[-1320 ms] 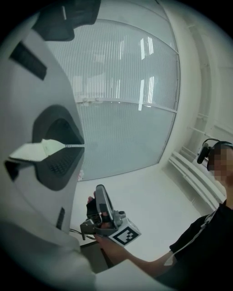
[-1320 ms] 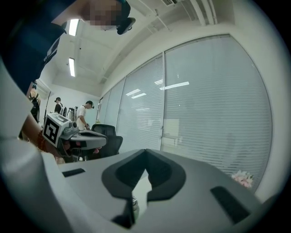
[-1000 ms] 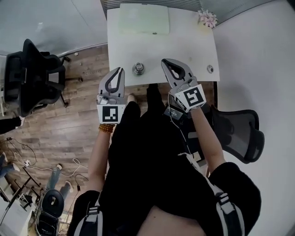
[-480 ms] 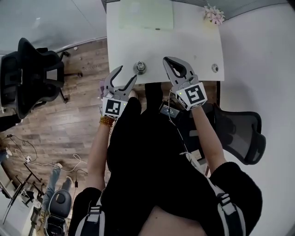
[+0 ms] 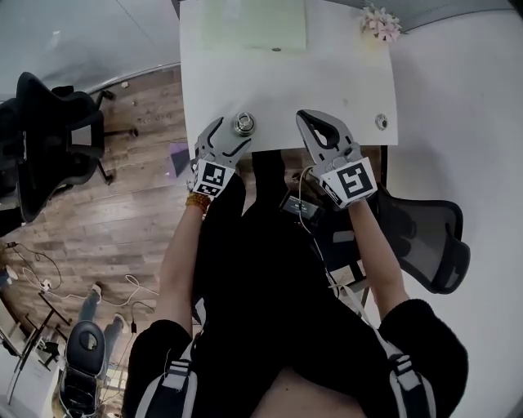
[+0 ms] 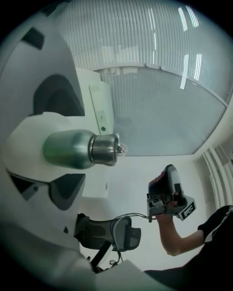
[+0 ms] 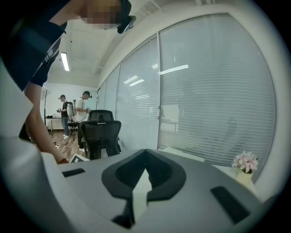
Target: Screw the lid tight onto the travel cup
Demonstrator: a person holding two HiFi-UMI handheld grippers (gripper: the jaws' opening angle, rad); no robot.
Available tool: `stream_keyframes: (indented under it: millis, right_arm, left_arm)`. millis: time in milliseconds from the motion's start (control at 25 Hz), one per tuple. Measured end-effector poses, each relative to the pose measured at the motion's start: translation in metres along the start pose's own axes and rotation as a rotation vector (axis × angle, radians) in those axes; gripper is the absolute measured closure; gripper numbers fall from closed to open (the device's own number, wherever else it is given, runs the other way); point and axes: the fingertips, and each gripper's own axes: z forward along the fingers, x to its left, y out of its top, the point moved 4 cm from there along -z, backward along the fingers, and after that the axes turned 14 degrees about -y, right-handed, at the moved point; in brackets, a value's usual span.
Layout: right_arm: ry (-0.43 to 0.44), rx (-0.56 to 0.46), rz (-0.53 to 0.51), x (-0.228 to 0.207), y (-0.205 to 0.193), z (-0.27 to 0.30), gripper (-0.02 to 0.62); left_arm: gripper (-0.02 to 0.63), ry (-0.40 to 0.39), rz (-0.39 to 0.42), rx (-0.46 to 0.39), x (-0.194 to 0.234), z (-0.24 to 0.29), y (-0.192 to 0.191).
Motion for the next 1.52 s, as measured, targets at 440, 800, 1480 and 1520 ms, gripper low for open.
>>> stream_keyframes:
  millis: [440, 800, 1480, 1520]
  right_arm:
    - [-0.004, 0.030, 0.012, -0.008, -0.014, -0.001, 0.595]
    - [-0.011, 0.040, 0.018, -0.021, -0.019, 0.003, 0.595]
    - [0.278, 0.373, -0.146, -0.014, -0.055, 0.059, 0.442]
    - [0.321, 0.423, -0.168, -0.008, -0.063, 0.066, 0.411]
  left_arm:
    - [0.227, -0.006, 0.001, 0.106, 0.004, 0.045, -0.020]
    - [0.235, -0.021, -0.024, 0.059, 0.010, 0.049, -0.011]
    - [0.235, -0.060, 0.021, 0.116, 0.022, 0.110, 0.008]
    - [0.235, -0.058, 0.021, 0.119, 0.022, 0.110, 0.007]
